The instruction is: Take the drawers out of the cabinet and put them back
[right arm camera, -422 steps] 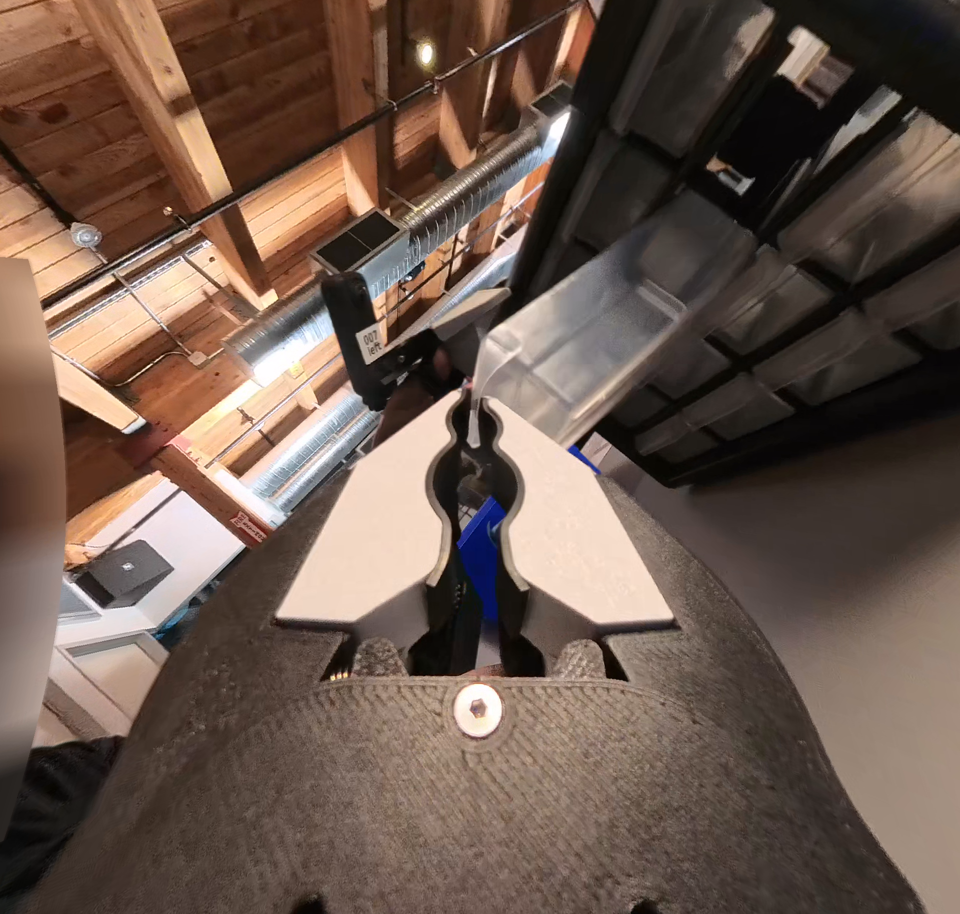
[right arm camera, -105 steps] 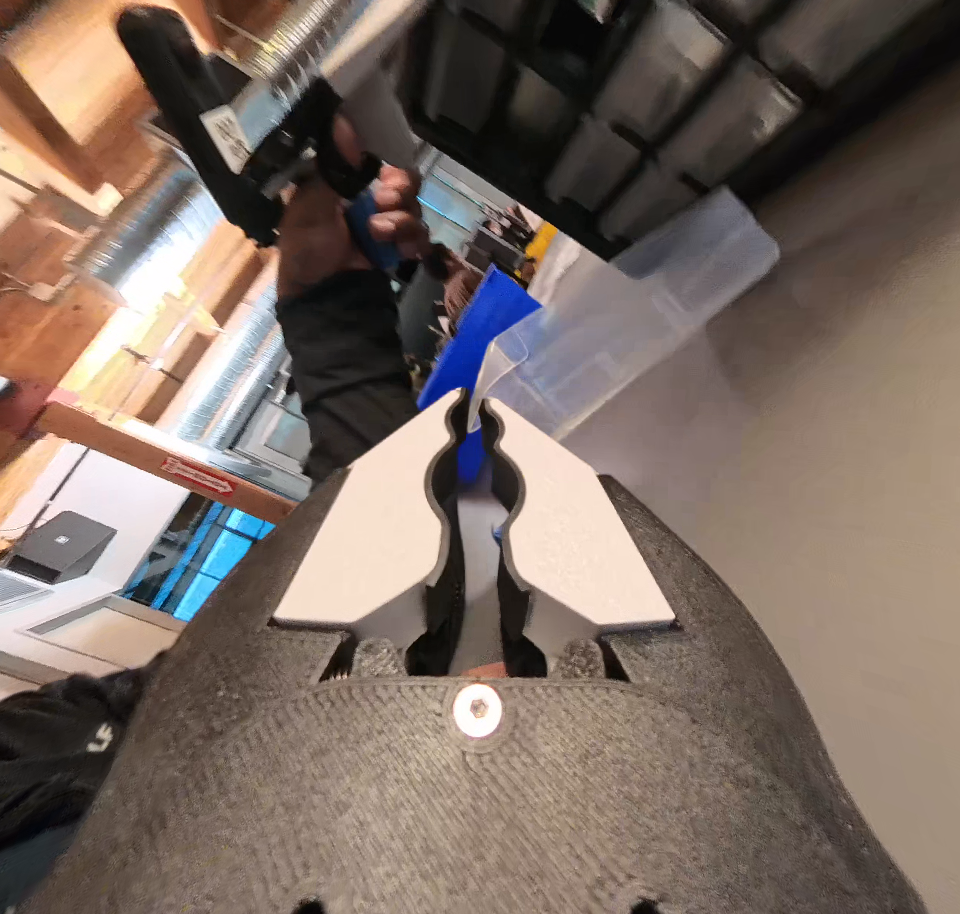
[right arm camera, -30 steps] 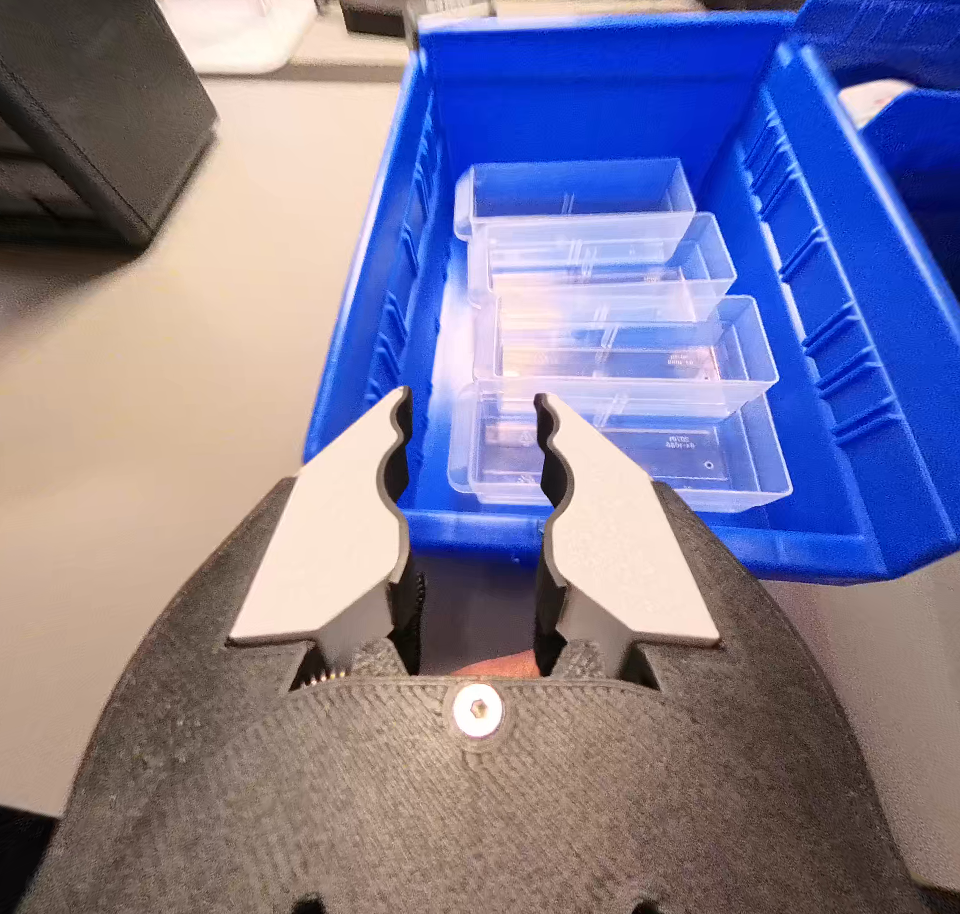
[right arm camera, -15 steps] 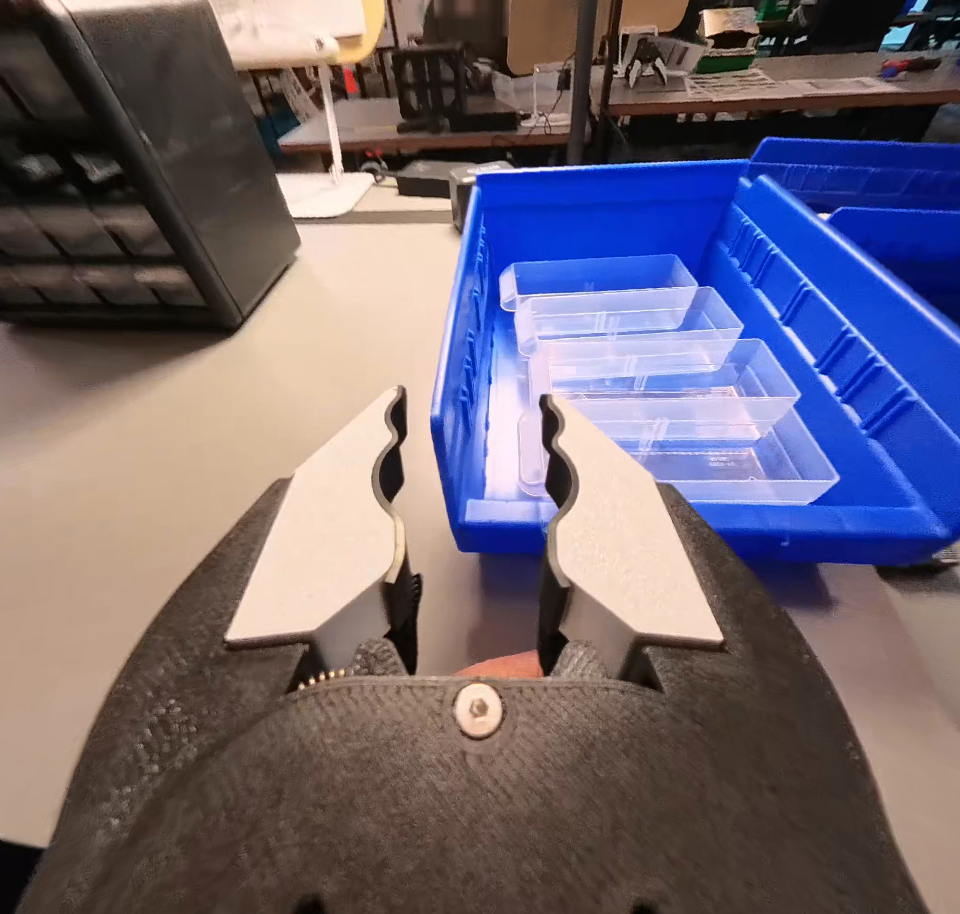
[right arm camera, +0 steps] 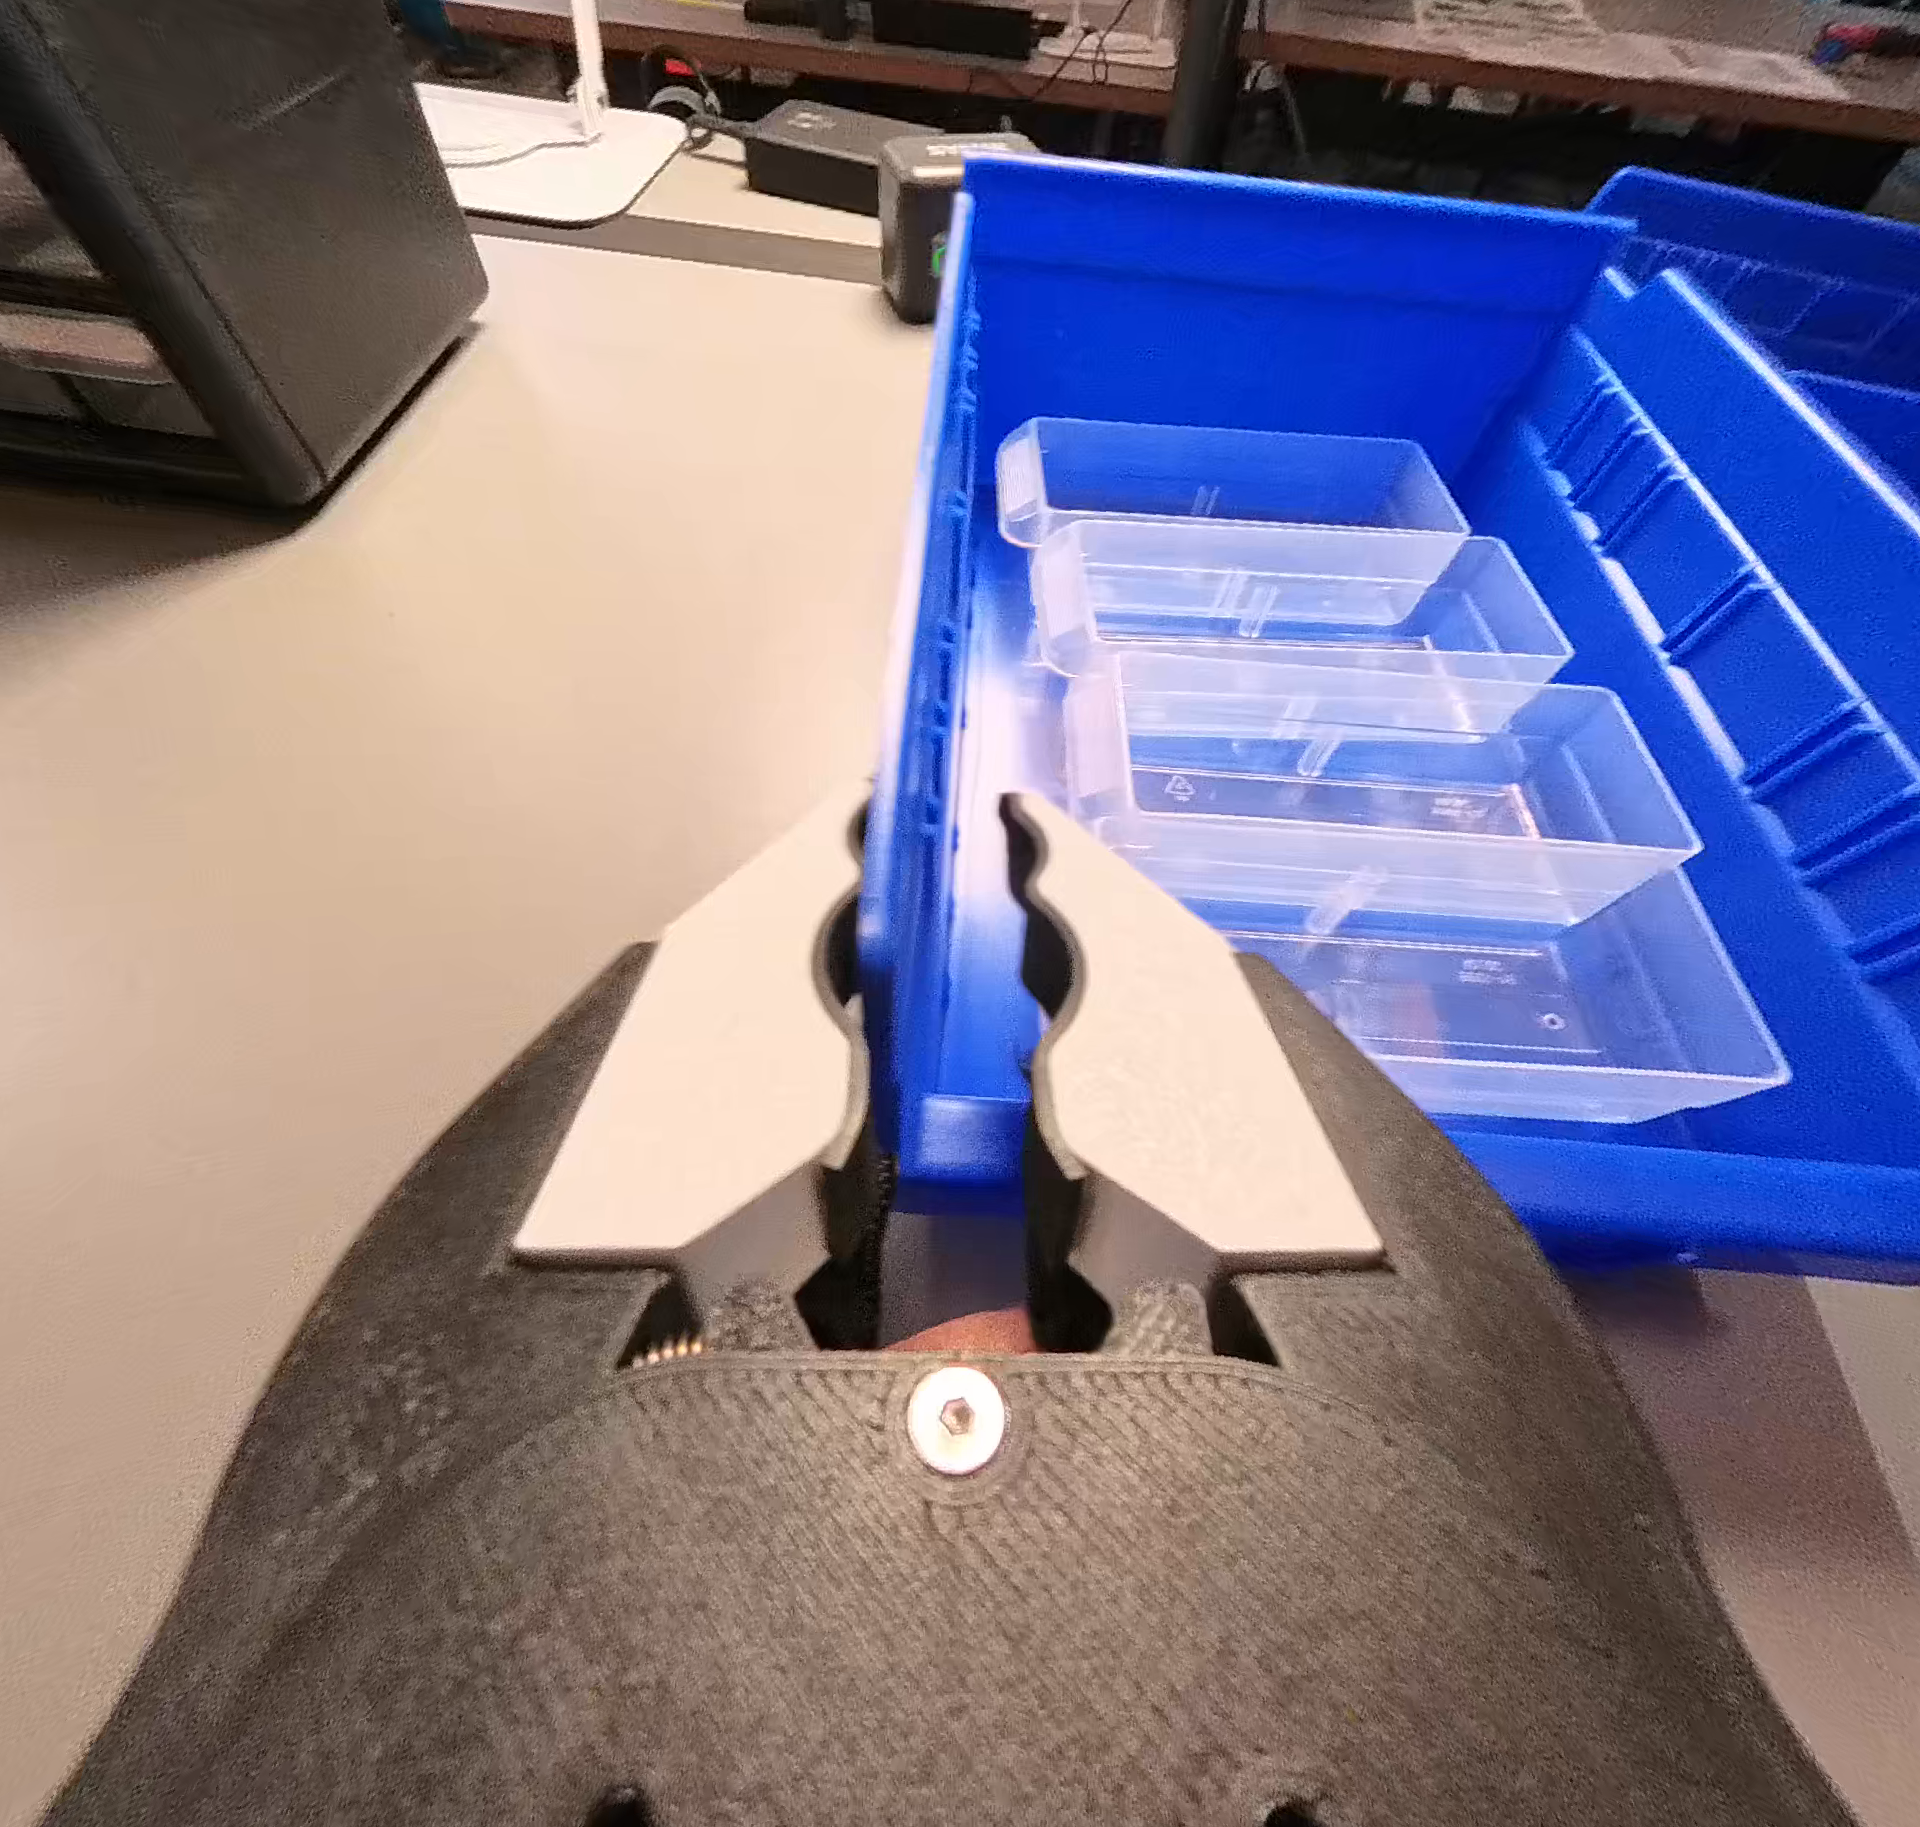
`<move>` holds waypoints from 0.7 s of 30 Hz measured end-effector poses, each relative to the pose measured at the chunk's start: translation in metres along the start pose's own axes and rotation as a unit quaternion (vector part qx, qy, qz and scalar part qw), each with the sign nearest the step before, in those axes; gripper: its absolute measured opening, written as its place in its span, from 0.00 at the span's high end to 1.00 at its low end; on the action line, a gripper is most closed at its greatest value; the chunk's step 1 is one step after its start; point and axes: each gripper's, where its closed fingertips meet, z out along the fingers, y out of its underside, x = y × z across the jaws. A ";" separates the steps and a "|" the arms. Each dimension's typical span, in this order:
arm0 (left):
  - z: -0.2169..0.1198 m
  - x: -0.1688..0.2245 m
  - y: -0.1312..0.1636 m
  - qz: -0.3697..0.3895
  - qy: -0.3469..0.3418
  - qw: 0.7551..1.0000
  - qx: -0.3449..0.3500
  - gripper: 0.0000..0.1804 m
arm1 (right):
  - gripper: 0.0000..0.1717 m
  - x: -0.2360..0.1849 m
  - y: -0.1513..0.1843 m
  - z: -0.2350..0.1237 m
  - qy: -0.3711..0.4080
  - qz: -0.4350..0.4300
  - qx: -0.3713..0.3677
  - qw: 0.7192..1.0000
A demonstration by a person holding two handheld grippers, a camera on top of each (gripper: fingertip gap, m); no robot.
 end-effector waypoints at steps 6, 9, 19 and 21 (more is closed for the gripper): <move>0.023 -0.004 0.018 0.006 -0.034 0.999 0.007 0.92 | 0.96 -0.002 0.009 -0.020 -0.010 0.005 0.003 1.000; 0.018 -0.006 0.018 0.010 -0.037 0.999 0.027 0.97 | 0.96 -0.006 0.016 -0.039 -0.025 -0.003 0.008 1.000; -0.034 0.035 0.046 0.092 0.034 0.993 0.059 0.98 | 0.97 -0.053 0.038 -0.096 -0.111 -0.069 0.019 0.991; -0.050 0.047 0.051 0.110 0.063 0.990 0.068 0.98 | 0.96 -0.063 0.041 -0.105 -0.134 -0.079 0.021 0.988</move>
